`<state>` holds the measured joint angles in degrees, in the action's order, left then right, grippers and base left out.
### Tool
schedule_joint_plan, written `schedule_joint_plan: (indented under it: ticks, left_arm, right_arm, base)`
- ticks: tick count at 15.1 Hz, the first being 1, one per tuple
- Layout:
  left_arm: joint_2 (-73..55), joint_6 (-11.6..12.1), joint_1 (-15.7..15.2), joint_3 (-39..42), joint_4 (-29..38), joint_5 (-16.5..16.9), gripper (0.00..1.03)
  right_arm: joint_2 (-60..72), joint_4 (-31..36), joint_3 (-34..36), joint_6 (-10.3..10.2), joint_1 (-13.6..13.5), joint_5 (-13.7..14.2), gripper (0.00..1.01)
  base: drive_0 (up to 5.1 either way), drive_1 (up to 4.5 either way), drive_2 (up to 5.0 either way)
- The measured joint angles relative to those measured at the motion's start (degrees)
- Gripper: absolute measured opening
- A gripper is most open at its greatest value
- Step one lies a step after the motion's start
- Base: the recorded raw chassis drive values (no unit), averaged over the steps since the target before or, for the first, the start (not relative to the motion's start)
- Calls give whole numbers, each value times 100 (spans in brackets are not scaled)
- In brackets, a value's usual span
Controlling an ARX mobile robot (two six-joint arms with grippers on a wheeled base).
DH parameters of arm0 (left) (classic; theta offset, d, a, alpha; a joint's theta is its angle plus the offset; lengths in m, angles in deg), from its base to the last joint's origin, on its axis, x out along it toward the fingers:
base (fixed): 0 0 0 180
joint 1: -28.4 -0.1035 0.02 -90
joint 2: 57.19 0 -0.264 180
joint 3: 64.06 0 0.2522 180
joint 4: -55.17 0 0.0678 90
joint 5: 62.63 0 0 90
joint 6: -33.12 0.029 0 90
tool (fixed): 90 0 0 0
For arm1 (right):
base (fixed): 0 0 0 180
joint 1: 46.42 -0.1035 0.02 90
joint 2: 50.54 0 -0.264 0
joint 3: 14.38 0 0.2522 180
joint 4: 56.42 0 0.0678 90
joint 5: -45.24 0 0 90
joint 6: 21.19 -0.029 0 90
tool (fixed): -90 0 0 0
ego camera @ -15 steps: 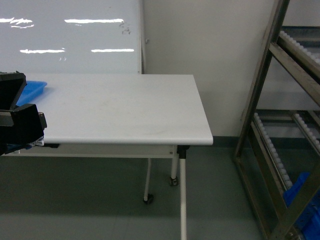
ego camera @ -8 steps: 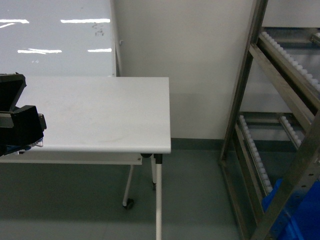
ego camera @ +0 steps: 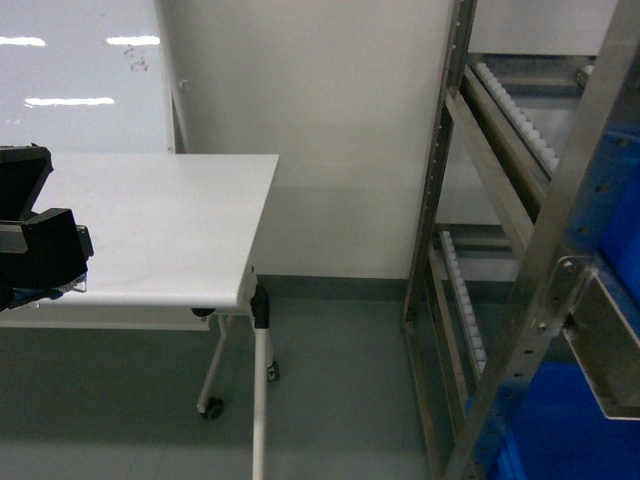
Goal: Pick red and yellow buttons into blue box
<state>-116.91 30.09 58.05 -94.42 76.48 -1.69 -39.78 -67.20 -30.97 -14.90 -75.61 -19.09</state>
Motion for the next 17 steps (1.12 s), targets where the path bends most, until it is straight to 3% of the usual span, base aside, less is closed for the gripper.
schedule_joint_plan:
  ticks: [17]
  left_arm:
    - [-2, 0, 0, 0, 9, -2, 27]
  right_arm:
    - [-2, 0, 0, 0, 0, 2, 29]
  base:
    - [489, -130, -342]
